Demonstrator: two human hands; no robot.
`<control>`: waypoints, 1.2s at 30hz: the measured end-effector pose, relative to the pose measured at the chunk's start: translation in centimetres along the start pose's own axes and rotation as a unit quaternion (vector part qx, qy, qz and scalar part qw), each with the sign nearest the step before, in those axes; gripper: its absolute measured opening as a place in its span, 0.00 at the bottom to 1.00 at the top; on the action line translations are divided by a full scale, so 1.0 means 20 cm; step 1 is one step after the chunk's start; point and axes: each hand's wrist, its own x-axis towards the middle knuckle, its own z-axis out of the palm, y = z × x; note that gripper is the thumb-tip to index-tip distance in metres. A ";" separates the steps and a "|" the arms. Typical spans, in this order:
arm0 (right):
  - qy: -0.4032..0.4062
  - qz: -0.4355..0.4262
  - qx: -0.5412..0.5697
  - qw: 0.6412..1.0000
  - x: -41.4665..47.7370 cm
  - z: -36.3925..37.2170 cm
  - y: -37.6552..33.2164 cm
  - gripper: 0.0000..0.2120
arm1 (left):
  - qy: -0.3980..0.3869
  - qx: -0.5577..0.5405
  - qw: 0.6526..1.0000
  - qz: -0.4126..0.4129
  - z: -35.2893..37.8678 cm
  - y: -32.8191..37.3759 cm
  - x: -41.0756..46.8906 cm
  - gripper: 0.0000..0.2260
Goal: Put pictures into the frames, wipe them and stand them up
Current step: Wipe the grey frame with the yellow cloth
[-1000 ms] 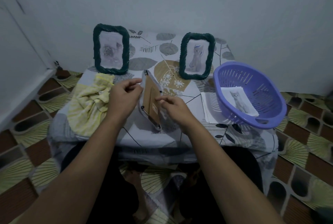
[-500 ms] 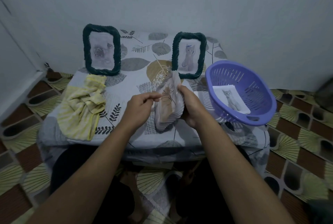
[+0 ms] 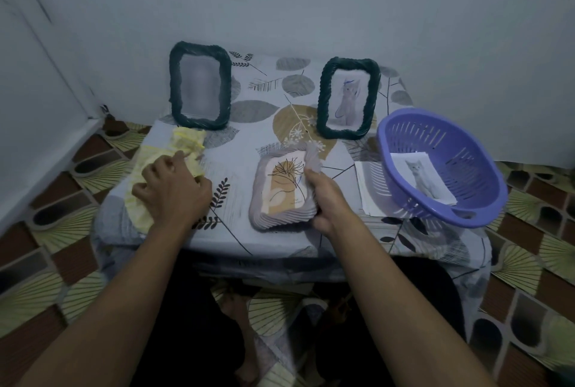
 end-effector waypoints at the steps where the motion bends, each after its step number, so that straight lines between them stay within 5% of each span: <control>1: 0.004 0.004 0.003 1.000 0.00 0.01 0.02 0.17 | -0.020 0.005 1.000 -0.004 0.01 -0.02 0.00 0.27; 9: -0.020 -0.019 0.008 1.000 0.00 0.07 0.07 0.15 | 0.010 -0.084 0.995 0.044 0.04 -0.07 -0.01 0.14; 15: -0.037 -0.050 0.038 0.997 -0.03 0.09 0.08 0.12 | 0.087 -0.264 0.952 0.130 -0.10 0.12 -0.08 0.11; 20: -0.046 -0.057 0.086 0.994 -0.04 0.12 0.07 0.15 | -0.040 -0.264 0.917 0.295 -0.08 0.27 -0.20 0.22; 23: -0.020 -0.092 0.048 0.994 -0.08 0.13 0.05 0.17 | -0.164 -0.144 0.918 0.332 -0.02 0.32 -0.32 0.29; 26: -0.016 -0.112 0.024 0.993 -0.09 0.10 0.06 0.21 | -0.156 -0.085 0.922 0.343 0.02 0.33 -0.31 0.30; 32: -0.053 -0.155 -0.014 0.986 -0.15 0.11 0.08 0.17 | -0.133 -0.106 0.956 0.240 -0.03 0.43 -0.22 0.31; 36: -0.012 -0.177 -0.067 0.982 -0.15 0.09 0.01 0.16 | -0.176 -0.208 0.902 0.335 -0.01 0.44 -0.35 0.27</control>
